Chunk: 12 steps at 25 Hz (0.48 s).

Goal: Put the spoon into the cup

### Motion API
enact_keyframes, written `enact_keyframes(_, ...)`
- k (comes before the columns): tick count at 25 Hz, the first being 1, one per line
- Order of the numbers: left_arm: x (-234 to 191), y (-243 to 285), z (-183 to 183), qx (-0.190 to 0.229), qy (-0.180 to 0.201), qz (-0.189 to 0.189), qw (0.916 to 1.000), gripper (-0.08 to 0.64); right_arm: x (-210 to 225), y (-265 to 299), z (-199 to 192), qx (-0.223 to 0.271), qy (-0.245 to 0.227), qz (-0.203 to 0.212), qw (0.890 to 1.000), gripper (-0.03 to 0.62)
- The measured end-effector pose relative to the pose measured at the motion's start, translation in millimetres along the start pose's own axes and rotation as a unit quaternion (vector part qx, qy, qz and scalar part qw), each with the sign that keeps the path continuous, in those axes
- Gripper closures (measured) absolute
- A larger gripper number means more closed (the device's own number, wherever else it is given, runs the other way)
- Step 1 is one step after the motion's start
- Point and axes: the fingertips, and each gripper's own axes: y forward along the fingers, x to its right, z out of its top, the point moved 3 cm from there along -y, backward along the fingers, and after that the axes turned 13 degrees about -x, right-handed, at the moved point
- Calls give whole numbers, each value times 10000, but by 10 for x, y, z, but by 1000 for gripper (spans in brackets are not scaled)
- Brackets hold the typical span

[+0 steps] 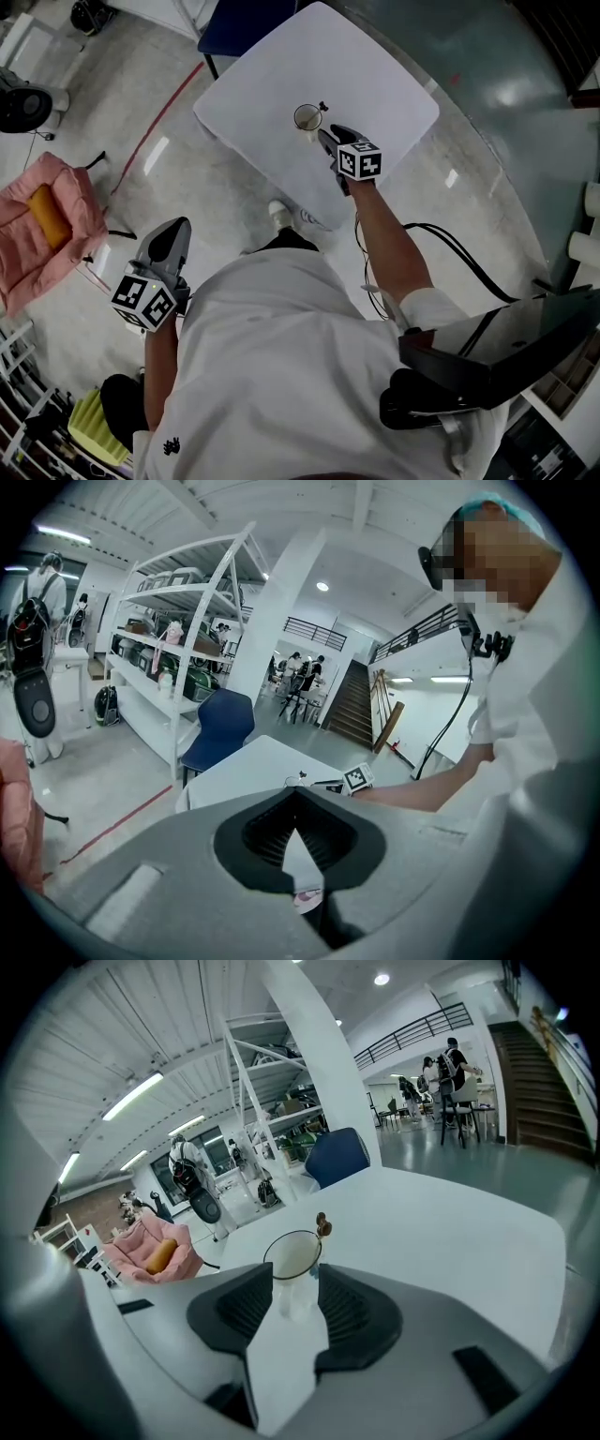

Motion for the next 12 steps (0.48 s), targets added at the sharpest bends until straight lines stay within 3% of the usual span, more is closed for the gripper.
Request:
enact_keyframes(6, 12, -202, -236, 14, 38, -45, 10000, 555, -205, -287, -286, -157, -162, -319, 9992, 582)
enact_keyframes(12, 114, -361, -424, 99, -19, -243, 9997, 555, -584, -587, -525, -191, -226, -218, 9993, 584)
